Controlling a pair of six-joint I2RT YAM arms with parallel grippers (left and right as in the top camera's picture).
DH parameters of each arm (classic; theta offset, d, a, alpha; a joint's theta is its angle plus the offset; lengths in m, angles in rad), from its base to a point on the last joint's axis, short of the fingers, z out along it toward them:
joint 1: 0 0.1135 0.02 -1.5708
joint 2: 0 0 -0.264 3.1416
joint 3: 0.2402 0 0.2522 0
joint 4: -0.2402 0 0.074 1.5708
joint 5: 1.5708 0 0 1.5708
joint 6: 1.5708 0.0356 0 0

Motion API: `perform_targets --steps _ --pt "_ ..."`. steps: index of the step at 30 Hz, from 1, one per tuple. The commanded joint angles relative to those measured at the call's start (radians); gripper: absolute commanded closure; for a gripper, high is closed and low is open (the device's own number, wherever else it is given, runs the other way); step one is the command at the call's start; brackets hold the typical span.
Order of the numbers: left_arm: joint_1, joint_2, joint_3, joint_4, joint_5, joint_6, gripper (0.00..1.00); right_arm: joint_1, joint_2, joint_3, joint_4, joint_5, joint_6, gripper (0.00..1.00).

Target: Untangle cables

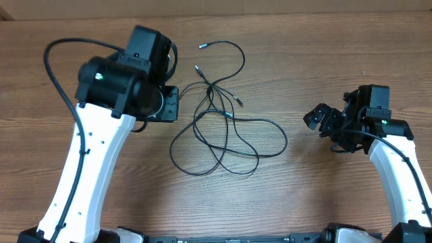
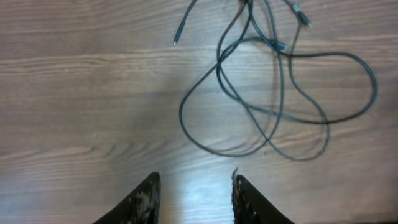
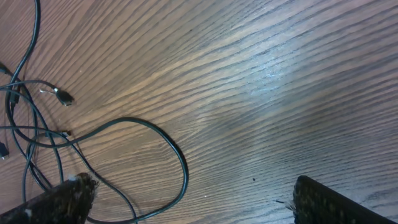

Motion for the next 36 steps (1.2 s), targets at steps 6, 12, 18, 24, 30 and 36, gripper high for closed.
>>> perform_targets --steps 6,12,18,24,30,36 --pt "-0.021 0.045 -0.311 0.24 0.114 -0.02 0.52 0.008 0.006 0.0 0.002 -0.008 -0.004 0.0" --pt "-0.083 0.131 -0.406 0.388 0.276 0.049 0.45 0.008 0.005 0.0 0.002 -0.008 -0.004 0.0" --pt "-0.182 0.245 -0.408 0.455 0.285 0.063 0.4 0.008 0.006 0.0 0.002 -0.008 -0.004 0.0" --pt "-0.259 0.361 -0.408 0.484 0.238 0.069 0.37 0.008 0.006 0.0 0.001 -0.008 -0.004 0.0" --pt "-0.29 0.453 -0.408 0.482 0.142 0.068 0.39 0.008 0.006 0.0 0.001 -0.008 -0.004 0.0" --pt "-0.299 0.488 -0.408 0.473 0.146 0.064 0.62 0.008 0.005 0.0 0.001 -0.008 -0.004 0.0"
